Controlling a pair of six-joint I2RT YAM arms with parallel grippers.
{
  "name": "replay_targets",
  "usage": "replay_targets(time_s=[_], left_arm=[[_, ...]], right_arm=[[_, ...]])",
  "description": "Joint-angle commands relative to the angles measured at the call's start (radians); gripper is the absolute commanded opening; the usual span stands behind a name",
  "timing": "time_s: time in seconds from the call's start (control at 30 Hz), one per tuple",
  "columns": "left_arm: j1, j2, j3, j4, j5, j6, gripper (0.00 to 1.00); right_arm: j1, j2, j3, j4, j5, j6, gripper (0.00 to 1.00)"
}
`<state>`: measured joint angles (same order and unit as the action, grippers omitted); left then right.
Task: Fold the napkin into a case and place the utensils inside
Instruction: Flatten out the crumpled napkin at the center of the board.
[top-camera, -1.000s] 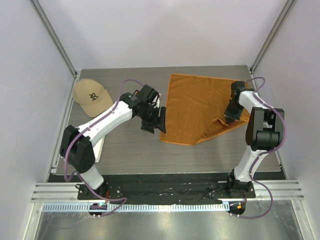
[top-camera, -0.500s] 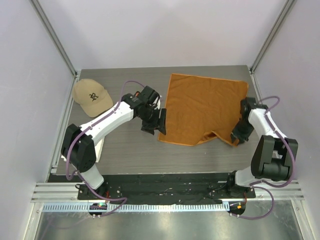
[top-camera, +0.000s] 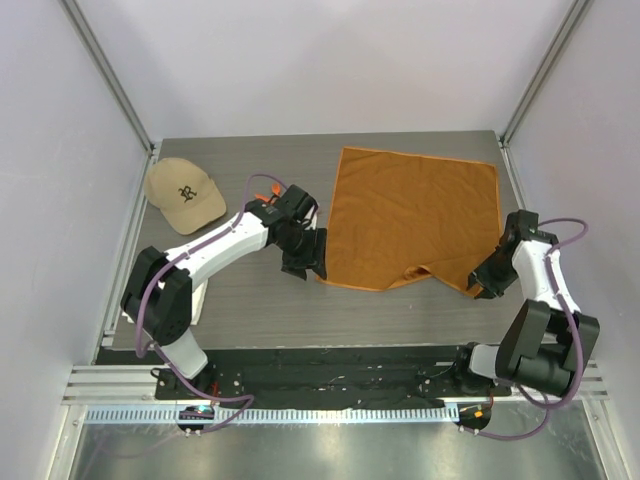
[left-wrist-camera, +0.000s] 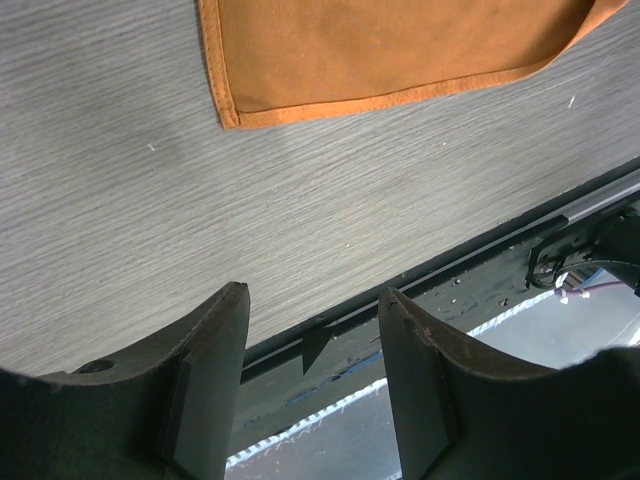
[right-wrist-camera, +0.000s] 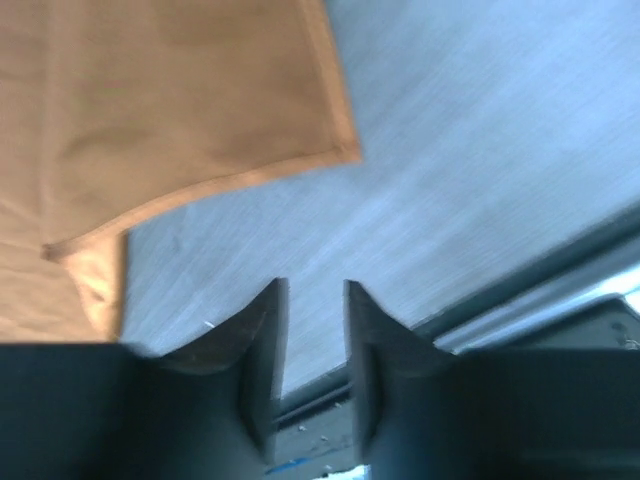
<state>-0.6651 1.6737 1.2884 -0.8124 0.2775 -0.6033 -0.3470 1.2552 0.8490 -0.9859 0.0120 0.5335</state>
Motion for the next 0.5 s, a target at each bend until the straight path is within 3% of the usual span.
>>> replay_targets(time_s=[0.0, 0.07, 0.13, 0.2, 0.47], left_arm=[[0.007, -0.008, 0.045, 0.044, -0.001, -0.01, 0.56], [0.007, 0.009, 0.055, 0.041, 0.009, -0.01, 0.56], [0.009, 0.015, 0.06, 0.026, 0.015, -0.004, 0.55], [0.009, 0.009, 0.052, 0.024, 0.009, 0.0, 0.55], [0.018, -0.011, 0.023, 0.009, 0.008, 0.019, 0.53]], right_arm=[[0.005, 0.114, 0.036, 0.159, -0.095, -0.027, 0.26], [0.005, 0.162, 0.042, 0.226, -0.087, -0.029, 0.14], [0.003, 0.22, 0.053, 0.246, -0.067, -0.036, 0.11], [0.002, 0.253, 0.047, 0.274, -0.067, -0.052, 0.01], [-0.036, 0.354, -0.08, 0.397, 0.02, -0.073, 0.01]])
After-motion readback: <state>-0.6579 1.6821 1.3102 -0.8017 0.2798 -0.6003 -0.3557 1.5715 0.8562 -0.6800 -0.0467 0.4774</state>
